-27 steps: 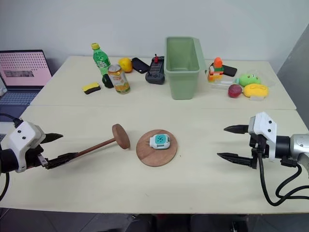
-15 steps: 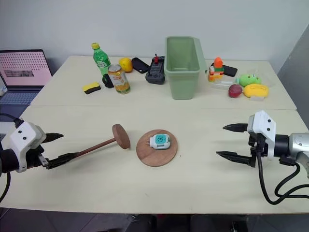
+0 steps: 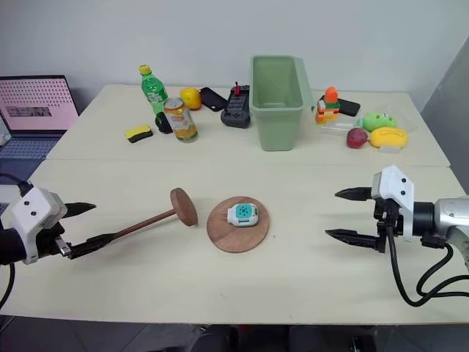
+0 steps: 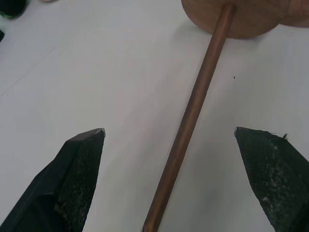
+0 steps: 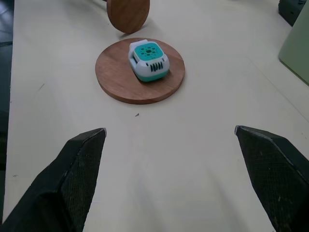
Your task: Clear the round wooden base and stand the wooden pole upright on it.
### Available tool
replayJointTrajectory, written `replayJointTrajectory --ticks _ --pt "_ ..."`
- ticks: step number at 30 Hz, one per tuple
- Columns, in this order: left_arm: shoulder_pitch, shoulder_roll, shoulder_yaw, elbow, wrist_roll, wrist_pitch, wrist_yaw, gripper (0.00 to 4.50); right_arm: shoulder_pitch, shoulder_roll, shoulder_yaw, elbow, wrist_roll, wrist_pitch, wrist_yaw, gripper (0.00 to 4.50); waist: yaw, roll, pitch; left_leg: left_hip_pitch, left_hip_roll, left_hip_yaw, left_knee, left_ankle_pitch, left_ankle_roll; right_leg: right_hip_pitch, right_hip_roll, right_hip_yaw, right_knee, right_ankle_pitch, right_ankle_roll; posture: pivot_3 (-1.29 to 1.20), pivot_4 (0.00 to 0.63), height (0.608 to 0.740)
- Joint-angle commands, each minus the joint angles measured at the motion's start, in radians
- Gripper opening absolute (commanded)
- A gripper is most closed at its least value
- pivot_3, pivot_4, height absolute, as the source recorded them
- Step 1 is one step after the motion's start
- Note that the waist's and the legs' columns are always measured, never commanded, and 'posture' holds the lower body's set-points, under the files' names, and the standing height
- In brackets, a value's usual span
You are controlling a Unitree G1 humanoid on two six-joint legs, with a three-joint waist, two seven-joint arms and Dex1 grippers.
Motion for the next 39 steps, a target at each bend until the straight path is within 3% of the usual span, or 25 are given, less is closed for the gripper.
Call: replayJointTrajectory --ticks 1,11,17,26,37,39 --pt "-0.041 0.012 0.014 -0.08 -0.046 0.016 -0.015 4.5 -0.056 0.007 0.014 -0.017 0.008 -0.033 -0.013 4.48 0.0 0.0 0.0 0.0 0.0 0.0 0.0 0.0 0.0 0.0 0.0 0.0 0.0 0.0 0.0 0.0 0.15 0.74" --pt "-0.184 0.001 -0.209 -0.291 -0.111 0.07 -0.054 4.5 -0.302 0.261 0.365 0.066 -0.179 -0.138 -0.123 4.48 -0.003 0.0 0.001 -0.001 0.0 0.0 0.0 0.0 0.0 -0.001 0.001 0.0 0.002 0.0 0.0 0.0 0.15 0.74" --pt "-0.265 -0.032 -0.329 -0.328 -0.1 0.064 -0.043 4.5 -0.461 0.478 0.61 0.305 -0.34 -0.202 -0.137 4.48 -0.01 0.0 0.001 0.0 0.0 0.001 0.001 0.0 0.0 -0.002 0.002 0.001 0.004 0.0 0.0 0.0 0.15 0.74" --pt "-0.252 -0.032 -0.353 -0.333 -0.072 0.048 -0.04 4.5 -0.596 0.618 0.727 0.611 -0.453 -0.339 -0.059 4.48 -0.008 0.0 0.001 -0.001 0.0 0.0 0.002 0.0 0.0 -0.003 0.002 0.0 0.005 0.0 0.0 0.0 0.15 0.74" --pt "-0.238 -0.049 -0.36 -0.362 -0.051 0.053 -0.007 4.5 -0.655 0.719 0.727 0.841 -0.533 -0.427 -0.045 4.48 -0.014 0.0 0.001 0.0 0.001 0.0 0.002 0.0 0.0 -0.003 0.002 0.0 0.006 0.0 0.0 0.0 0.15 0.74" --pt "-0.248 -0.056 -0.366 -0.366 -0.057 0.061 -0.004 4.5 -0.653 0.725 0.717 0.845 -0.539 -0.436 -0.05 4.11 -0.014 0.0 0.001 0.0 0.0 0.0 0.002 0.0 0.0 -0.003 0.002 0.0 0.006 0.0 0.0 0.0 0.15 0.74"
